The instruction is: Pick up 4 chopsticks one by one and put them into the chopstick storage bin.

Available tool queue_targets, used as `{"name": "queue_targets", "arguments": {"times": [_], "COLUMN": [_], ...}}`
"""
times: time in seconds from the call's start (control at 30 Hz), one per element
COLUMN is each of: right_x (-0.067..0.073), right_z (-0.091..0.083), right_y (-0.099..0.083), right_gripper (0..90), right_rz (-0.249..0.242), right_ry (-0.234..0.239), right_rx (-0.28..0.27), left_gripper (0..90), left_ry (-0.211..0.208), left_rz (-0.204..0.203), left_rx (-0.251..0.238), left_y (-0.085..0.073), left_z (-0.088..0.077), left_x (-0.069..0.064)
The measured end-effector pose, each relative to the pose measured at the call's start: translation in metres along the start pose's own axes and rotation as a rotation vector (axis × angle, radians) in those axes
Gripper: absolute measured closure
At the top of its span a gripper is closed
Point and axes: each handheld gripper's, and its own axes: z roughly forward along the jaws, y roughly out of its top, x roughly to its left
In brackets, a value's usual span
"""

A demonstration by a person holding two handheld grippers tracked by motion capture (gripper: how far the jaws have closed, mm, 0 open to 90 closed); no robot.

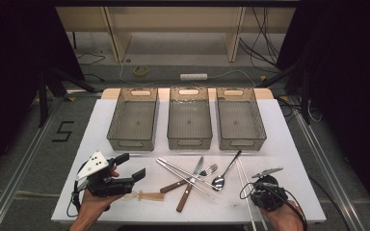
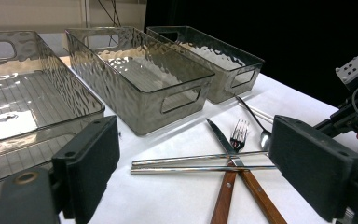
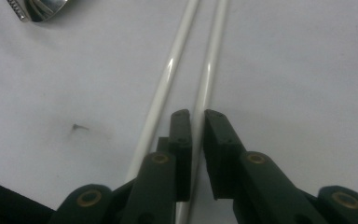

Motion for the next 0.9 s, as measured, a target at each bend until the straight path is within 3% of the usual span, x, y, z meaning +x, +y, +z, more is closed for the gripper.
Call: {"name": "queue_targets", "arguments": {"times": [0.3, 0.9], "right_x": [-0.004, -0.023], "right_z": [-0.001, -0.016], "right_y": [-0.001, -0.01], "right_gripper": [84.4, 85.1], "right_rz": [0.033, 0.026], "right_ry": [0.009, 0.032], "right_rx": [0.001, -0.008], "left_gripper": [15.7, 15.7], "left_ry": [0.0, 0.001], "left_rz": [0.001, 0.0], "left_rx": [0.001, 0.001], "left_y": [0.0, 0.0], "left_z": [0.0, 0.0], "left_x": [0.0, 0.0]}}
